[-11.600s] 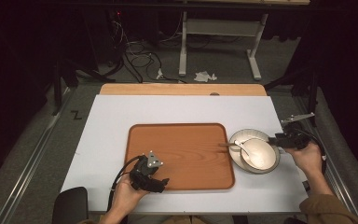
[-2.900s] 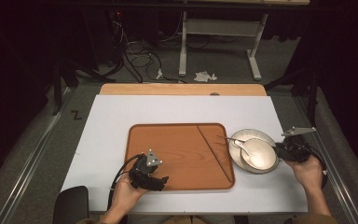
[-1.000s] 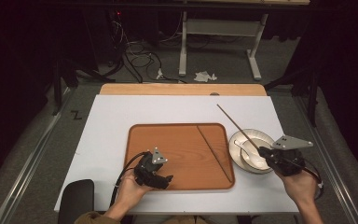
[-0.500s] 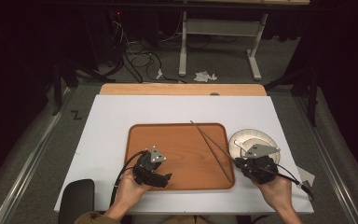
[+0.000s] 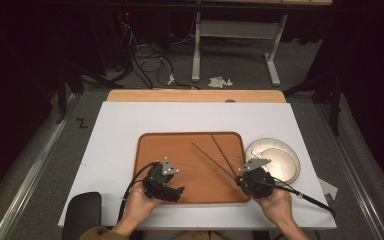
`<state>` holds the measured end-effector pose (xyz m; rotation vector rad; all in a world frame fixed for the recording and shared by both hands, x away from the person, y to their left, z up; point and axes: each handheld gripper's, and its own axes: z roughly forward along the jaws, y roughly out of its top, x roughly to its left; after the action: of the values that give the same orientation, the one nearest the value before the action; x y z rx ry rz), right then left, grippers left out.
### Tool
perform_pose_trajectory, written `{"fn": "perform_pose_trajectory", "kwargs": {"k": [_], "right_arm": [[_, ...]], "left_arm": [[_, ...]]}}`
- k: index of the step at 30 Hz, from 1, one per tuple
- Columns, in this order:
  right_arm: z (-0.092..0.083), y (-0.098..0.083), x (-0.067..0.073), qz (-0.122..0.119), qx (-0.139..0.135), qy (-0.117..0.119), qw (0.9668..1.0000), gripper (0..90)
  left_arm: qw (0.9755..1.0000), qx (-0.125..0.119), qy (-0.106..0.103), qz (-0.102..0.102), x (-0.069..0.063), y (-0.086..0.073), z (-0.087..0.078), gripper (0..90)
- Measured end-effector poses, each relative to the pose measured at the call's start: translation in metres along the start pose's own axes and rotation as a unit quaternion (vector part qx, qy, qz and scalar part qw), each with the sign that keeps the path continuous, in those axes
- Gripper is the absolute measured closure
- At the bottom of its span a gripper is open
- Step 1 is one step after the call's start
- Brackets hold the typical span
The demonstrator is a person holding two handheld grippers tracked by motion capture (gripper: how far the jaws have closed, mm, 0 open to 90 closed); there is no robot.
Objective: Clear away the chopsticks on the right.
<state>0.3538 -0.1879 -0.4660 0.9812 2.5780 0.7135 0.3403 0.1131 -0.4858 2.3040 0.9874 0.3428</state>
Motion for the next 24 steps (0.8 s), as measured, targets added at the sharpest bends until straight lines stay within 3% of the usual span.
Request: {"fn": "perform_pose_trajectory", "kwargs": {"k": [4,14,21,23,24], "right_arm": [[0.007,0.001,0.002,0.009,0.004,0.011,0.9999,84.9],[0.02,-0.005,0.009,-0.012,0.04,0.012,0.999,84.7],[0.019,-0.007,0.01,-0.023,0.04,0.008,0.9989,83.7],[0.018,-0.007,0.01,-0.027,0.034,0.007,0.999,79.1],[0.015,-0.006,0.011,-0.032,0.018,0.007,0.9993,78.0]], "left_arm": [[1.0,0.002,0.001,0.003,-0.001,0.0,0.0,23.6],[1.0,0.002,0.001,0.003,-0.002,0.0,0.0,23.6],[1.0,0.002,-0.001,0.003,-0.002,0.0,0.0,23.6],[1.0,0.003,-0.002,0.005,-0.002,0.0,0.0,23.6],[1.0,0.003,-0.002,0.005,-0.002,0.0,0.0,23.6]]}}
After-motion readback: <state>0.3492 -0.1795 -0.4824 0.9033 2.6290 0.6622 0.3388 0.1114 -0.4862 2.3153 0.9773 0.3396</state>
